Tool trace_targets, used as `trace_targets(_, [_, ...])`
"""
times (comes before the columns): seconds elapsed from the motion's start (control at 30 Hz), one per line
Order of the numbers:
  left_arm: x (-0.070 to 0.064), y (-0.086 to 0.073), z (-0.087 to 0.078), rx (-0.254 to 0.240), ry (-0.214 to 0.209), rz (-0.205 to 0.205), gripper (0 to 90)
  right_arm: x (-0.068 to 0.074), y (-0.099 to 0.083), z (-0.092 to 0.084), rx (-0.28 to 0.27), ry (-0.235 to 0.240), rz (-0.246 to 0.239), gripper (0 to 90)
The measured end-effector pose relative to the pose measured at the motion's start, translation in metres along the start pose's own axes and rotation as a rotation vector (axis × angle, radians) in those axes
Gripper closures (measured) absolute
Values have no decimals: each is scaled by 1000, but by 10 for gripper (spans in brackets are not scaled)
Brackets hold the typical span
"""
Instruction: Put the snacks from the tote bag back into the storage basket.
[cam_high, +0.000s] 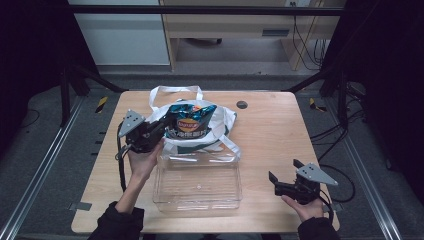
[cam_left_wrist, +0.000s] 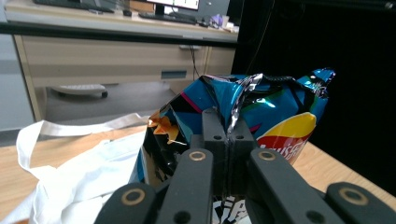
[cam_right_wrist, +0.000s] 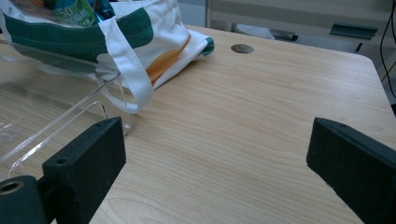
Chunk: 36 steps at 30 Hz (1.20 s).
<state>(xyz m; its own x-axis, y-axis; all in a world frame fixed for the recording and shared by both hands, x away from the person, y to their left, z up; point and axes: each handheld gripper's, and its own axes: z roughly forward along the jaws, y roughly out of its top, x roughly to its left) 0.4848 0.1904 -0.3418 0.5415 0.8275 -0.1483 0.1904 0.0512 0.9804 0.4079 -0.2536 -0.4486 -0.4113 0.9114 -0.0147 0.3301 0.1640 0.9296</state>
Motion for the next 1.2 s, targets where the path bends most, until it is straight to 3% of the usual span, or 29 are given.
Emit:
trace_targets(0.47, [-17, 18, -21, -83, -47, 4, 896, 1, 0, 0, 0, 4, 1, 49])
trace_targets(0.8, [-25, 24, -36, -111, -74, 1, 896, 1, 0, 0, 0, 3, -1, 49])
trace_targets(1.2, [-38, 23, -52, -117, -98, 26, 896, 1, 0, -1, -3, 2, 0, 50])
